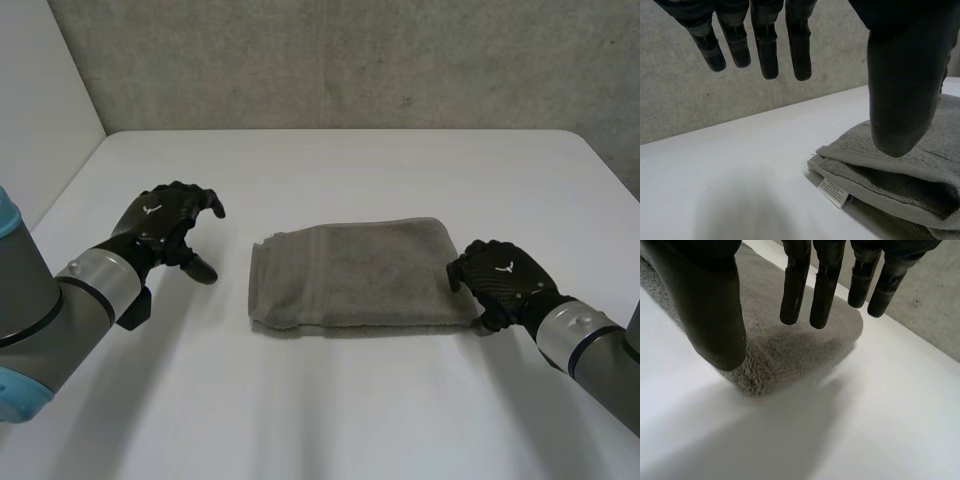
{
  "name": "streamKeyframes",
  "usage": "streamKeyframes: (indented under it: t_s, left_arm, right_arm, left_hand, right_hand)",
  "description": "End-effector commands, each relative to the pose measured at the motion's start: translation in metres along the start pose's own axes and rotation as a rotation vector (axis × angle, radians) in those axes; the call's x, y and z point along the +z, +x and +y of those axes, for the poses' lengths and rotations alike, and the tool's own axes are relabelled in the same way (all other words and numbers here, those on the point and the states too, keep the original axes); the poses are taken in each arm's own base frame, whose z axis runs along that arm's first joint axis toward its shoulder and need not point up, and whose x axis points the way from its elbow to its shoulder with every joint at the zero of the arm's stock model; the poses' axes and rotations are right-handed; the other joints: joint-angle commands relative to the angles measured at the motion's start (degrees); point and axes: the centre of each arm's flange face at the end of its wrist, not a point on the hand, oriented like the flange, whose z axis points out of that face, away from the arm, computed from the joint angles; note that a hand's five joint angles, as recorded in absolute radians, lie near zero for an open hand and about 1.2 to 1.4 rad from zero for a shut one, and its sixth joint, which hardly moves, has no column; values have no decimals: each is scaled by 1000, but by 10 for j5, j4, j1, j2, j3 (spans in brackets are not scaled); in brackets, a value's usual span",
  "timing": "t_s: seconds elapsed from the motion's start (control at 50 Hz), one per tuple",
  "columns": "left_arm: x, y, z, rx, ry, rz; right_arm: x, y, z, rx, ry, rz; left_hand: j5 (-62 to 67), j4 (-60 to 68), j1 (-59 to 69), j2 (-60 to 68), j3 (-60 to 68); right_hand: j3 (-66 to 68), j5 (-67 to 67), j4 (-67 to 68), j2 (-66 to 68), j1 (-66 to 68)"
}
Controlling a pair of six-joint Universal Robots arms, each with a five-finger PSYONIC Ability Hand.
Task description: Fold the towel.
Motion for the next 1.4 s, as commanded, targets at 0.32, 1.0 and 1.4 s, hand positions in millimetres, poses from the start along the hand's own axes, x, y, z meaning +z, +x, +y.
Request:
streamKeyframes:
  t_s: [0.32,1.0,1.4]
  left_arm:
    - [1,-5,3,1,12,-13]
    - [-3,-7,5,-5,7,-25]
    - [-1,-7,-18,-35,116,-24]
  right_arm:
    - [16,4,27,24,-29,-3]
    - [-11,33,-35,-247,68,-11]
    - [10,-166,-60,-437,286,-451]
  left_hand:
    - [-9,-31,-39,-33,-28]
    - [-9,-31,-39,-33,-28]
    - [-43,-31,-73,-67,-28]
  right_hand:
    - [-27,70,-44,47,51]
    - [-27,424,-44,402,405]
    - [-27,424,-44,402,405]
